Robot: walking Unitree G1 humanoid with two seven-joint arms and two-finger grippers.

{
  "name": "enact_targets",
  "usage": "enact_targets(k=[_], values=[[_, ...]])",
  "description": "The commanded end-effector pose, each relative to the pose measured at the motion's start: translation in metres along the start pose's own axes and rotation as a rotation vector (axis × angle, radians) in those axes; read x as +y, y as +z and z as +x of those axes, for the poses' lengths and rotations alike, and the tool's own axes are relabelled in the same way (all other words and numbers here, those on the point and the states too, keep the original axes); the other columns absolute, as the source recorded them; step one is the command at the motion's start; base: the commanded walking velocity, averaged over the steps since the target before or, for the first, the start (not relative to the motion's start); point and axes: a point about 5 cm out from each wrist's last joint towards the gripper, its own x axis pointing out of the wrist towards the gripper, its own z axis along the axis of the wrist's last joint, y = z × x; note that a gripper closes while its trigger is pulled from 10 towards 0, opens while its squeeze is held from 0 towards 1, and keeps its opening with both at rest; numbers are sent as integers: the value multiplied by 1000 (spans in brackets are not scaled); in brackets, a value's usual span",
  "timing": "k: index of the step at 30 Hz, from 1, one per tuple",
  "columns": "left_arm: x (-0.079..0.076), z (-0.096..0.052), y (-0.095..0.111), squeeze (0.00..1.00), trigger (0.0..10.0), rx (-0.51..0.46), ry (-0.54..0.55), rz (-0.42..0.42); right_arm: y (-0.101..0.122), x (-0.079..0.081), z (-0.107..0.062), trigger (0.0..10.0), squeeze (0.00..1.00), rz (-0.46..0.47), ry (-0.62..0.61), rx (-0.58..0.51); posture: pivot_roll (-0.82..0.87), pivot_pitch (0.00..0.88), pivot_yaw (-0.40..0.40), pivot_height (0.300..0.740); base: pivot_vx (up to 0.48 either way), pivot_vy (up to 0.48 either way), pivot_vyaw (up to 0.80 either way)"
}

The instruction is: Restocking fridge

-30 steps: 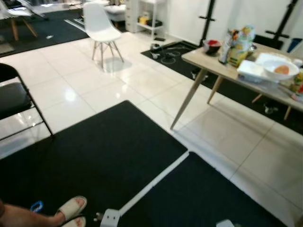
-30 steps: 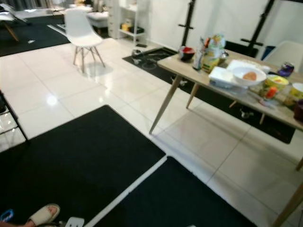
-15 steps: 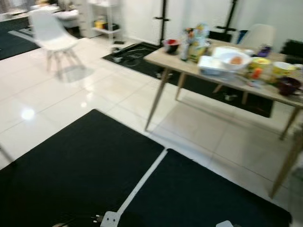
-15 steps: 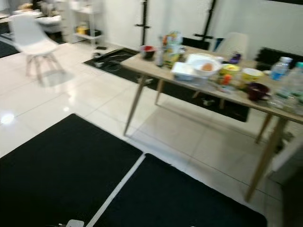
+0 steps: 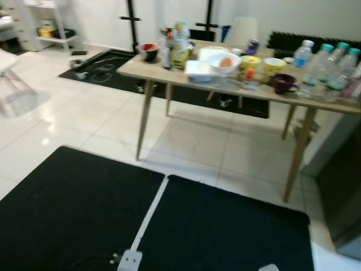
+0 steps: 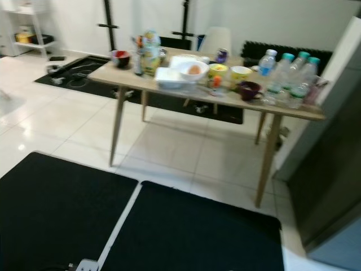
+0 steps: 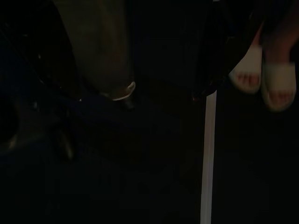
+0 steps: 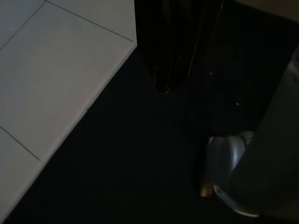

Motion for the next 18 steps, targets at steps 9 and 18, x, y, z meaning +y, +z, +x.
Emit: enact_targets(k=[9,18], values=[[-4,-1,-15,0,10000,42,-8,-16,-1,2,0,10000,0,5,2,1,-19,8,-13,740,0,0,-781],[-6,-1,-14,0,10000,36,-12,-24,1,1,0,10000,0,3,2,-3,-20,5,-17,740,0,0,-781]])
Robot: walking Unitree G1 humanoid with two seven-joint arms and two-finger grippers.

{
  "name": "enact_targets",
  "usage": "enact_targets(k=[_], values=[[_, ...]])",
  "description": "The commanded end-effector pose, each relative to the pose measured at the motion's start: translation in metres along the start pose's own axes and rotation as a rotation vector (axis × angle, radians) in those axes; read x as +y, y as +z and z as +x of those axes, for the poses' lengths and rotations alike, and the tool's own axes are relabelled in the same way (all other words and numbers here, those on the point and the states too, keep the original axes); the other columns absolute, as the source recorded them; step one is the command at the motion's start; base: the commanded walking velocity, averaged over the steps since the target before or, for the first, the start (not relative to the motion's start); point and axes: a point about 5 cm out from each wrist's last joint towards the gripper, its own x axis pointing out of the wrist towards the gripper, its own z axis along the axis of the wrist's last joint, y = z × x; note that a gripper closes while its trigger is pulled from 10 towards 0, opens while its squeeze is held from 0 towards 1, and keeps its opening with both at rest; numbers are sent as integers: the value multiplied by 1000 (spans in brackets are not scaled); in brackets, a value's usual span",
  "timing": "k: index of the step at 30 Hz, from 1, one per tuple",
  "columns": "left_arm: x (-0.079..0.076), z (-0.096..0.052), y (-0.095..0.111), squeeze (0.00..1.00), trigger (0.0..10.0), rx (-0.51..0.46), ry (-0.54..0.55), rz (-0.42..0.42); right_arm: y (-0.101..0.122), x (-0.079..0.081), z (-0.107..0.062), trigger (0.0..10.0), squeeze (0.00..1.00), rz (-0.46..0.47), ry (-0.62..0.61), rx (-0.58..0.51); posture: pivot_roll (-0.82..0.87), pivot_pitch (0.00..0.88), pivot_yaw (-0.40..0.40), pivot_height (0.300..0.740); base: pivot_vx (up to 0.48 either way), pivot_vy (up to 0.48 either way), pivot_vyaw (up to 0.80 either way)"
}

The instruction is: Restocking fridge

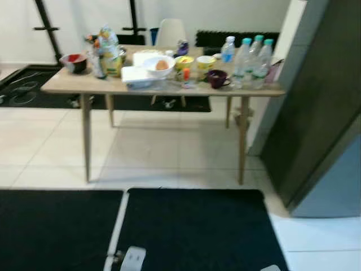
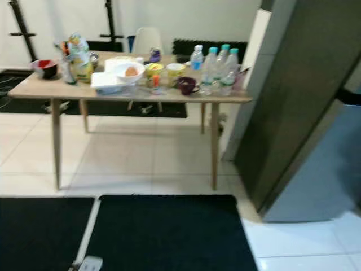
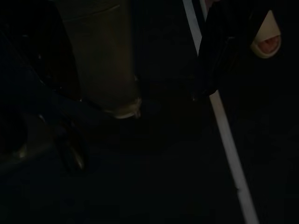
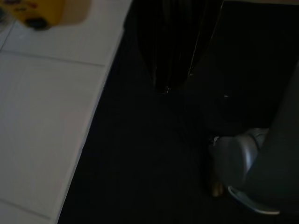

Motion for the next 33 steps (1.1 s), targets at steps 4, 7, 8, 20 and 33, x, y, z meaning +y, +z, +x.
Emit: enact_targets(k=[4,7,8,20,33], values=[[-1,0,2,0,10000,-7,-2,2,0,-3,0,10000,0,0,-9,1,-20,5,-17,740,0,0,-781],[0,0,4,0,10000,-20,2,-1,1,-3,0,10000,0,-1,-7,-4,-19,6,-15,740,0,0,-781],[0,0,5,0,10000,-22,4,-1,2,-3,0,10000,0,0,-6,-5,-19,6,-15,740,0,0,-781],[1,0,7,0,10000,-35,-9,-22,3,-2,0,10000,0,5,-4,-15,-22,10,-13,740,0,0,-65],[6,0,8,0,10000,-31,18,-11,1,-2,0,10000,0,-16,-1,-16,-22,0,-14,740,0,-214,0]])
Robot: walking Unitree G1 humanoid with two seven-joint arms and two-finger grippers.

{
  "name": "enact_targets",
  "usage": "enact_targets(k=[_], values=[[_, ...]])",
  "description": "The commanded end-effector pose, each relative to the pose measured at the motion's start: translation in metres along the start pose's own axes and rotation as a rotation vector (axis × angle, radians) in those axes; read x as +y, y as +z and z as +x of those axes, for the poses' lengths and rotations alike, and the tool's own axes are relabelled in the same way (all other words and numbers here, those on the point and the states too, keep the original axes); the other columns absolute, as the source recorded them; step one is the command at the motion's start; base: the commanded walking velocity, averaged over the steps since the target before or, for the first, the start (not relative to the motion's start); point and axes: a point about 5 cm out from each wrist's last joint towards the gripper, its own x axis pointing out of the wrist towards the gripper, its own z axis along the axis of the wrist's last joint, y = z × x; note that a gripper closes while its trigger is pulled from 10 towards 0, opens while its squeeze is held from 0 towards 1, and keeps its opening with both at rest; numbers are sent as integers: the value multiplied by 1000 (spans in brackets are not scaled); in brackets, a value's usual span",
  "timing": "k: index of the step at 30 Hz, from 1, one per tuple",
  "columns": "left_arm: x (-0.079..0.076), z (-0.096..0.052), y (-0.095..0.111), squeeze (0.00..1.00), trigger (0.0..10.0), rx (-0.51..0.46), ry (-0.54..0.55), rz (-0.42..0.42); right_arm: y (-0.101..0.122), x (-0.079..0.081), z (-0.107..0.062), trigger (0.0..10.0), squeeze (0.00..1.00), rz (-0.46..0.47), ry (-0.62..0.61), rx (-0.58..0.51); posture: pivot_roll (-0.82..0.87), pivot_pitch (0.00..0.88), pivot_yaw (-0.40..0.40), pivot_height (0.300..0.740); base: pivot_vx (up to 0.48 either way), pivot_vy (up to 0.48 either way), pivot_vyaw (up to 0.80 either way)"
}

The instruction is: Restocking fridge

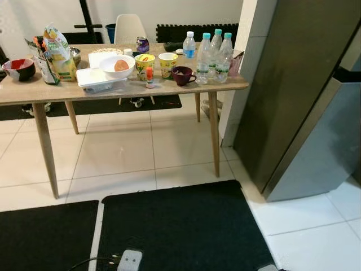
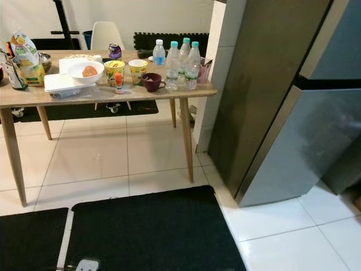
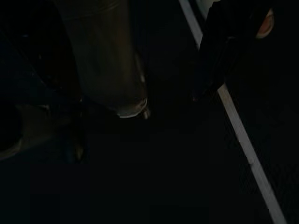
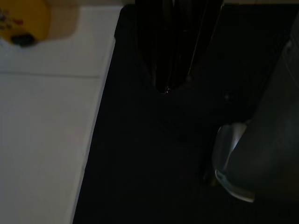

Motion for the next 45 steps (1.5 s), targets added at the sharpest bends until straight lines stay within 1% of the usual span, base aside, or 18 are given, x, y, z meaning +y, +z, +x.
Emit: enact_targets(k=[1,22,32,45], values=[[4,-1,-1,0,10000,6,11,1,-2,3,0,10000,0,-6,10,3,-22,0,-14,740,0,0,0],[3,0,0,0,10000,-7,21,-22,-3,4,0,10000,0,-9,14,2,-22,5,-11,740,0,0,0],[1,0,-1,0,10000,-2,-1,-23,-2,4,0,10000,0,-11,13,0,-21,4,-13,740,0,0,0],[0,-1,-3,0,10000,2,-6,-17,-2,4,0,10000,0,-10,11,1,-20,2,-14,740,282,0,0]])
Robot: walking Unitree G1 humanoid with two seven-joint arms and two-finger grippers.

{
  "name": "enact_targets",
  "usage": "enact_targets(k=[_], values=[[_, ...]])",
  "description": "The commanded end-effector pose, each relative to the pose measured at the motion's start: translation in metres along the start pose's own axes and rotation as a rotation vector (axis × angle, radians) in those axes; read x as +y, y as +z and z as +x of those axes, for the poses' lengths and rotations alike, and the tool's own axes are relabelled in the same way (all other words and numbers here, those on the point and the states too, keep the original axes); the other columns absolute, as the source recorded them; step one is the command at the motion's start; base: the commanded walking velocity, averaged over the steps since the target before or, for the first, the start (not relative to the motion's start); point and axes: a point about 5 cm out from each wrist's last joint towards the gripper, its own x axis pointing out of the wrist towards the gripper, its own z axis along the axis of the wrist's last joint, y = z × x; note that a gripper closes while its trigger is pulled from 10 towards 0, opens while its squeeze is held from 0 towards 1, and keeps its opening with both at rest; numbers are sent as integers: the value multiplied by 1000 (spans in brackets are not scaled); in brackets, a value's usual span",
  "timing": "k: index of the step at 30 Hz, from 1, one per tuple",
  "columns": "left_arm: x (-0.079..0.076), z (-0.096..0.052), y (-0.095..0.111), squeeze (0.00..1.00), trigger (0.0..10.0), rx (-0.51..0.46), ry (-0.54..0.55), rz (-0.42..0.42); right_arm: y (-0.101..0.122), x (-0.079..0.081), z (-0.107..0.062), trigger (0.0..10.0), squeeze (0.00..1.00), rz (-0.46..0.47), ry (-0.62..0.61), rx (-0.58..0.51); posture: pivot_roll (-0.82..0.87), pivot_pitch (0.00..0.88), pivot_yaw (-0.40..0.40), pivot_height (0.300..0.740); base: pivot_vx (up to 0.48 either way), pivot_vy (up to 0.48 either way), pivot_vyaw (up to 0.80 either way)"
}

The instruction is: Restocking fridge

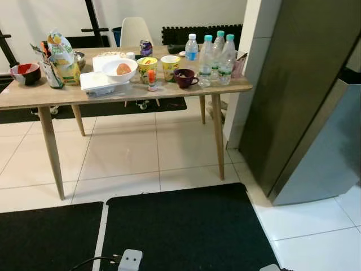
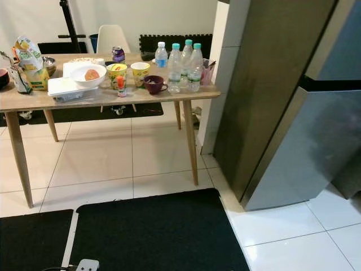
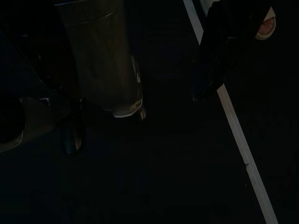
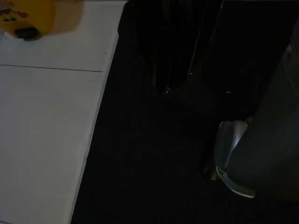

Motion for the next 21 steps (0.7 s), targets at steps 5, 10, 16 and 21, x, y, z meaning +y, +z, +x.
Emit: enact_targets(k=[5,10,16,21], values=[[-1,0,-1,0,10000,1,-6,7,1,3,0,10000,0,-5,10,-3,-21,2,-14,740,297,0,0],[-2,0,-1,0,10000,2,-7,10,0,3,0,10000,0,-3,10,-1,-21,2,-15,740,299,0,0],[-2,0,-1,0,10000,2,-8,11,0,3,0,10000,0,-3,9,-1,-21,1,-15,740,302,0,0],[-2,0,-1,0,10000,2,-9,12,0,3,0,10000,0,-4,9,-1,-19,2,-16,740,298,0,0]])
